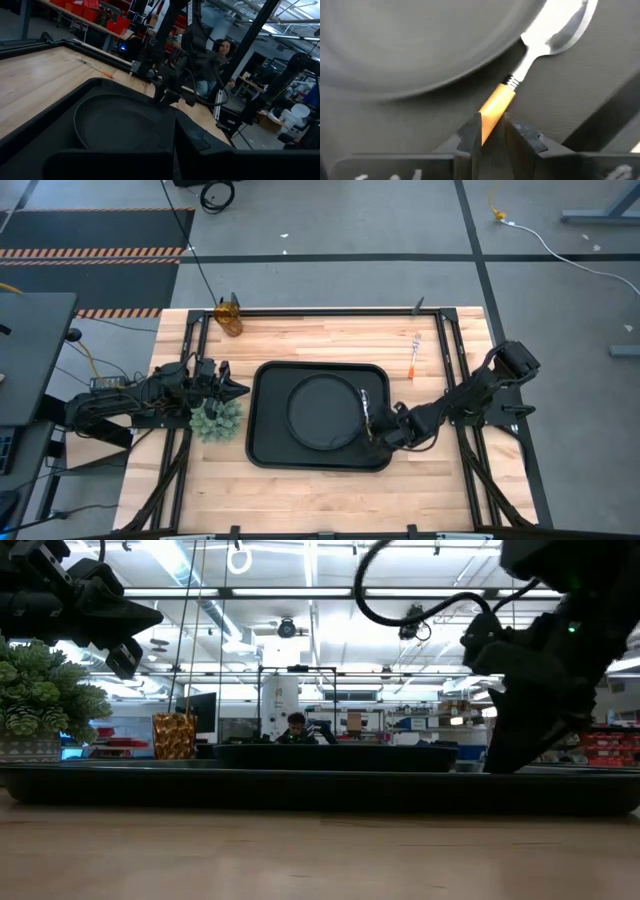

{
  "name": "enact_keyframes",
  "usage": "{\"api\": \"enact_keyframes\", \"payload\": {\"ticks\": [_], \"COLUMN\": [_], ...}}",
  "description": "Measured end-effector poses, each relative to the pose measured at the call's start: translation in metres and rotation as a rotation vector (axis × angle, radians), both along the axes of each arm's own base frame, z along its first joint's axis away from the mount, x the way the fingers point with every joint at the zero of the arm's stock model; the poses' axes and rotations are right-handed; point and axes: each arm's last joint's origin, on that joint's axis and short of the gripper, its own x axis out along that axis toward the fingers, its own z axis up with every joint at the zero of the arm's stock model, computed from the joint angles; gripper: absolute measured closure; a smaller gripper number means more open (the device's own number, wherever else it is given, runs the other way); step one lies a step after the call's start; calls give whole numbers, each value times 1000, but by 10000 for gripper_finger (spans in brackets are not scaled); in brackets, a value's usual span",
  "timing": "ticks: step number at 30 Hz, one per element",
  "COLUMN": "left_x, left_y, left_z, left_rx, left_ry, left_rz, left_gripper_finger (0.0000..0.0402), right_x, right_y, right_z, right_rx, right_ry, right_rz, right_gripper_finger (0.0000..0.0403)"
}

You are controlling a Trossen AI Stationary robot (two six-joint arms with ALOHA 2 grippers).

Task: Pick and place plate/cup/fork/spoon on tray
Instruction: Put the yellow spoon on the black serving tray to the right of the black plate

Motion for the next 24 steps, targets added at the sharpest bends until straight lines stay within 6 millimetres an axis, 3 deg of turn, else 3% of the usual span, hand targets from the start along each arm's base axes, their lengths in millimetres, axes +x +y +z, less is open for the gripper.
{"api": "enact_keyframes", "payload": {"ticks": [10,15,18,24], "left_x": [0,0,0,0], "left_y": [0,0,0,0], "left_z": [0,0,0,0], "left_rx": [0,0,0,0], "left_ry": [0,1,0,0], "left_rz": [0,0,0,0], "left_gripper_finger": [390,390,390,390], "right_x": [5,15,14,1], "right_y": [-13,-11,-10,0], "right_z": [11,38,47,37], "right_rx": [-7,-100,-134,-68], "right_ry": [79,8,50,179], "right_rz": [200,258,336,520], "right_gripper_finger": [316,316,316,316]}}
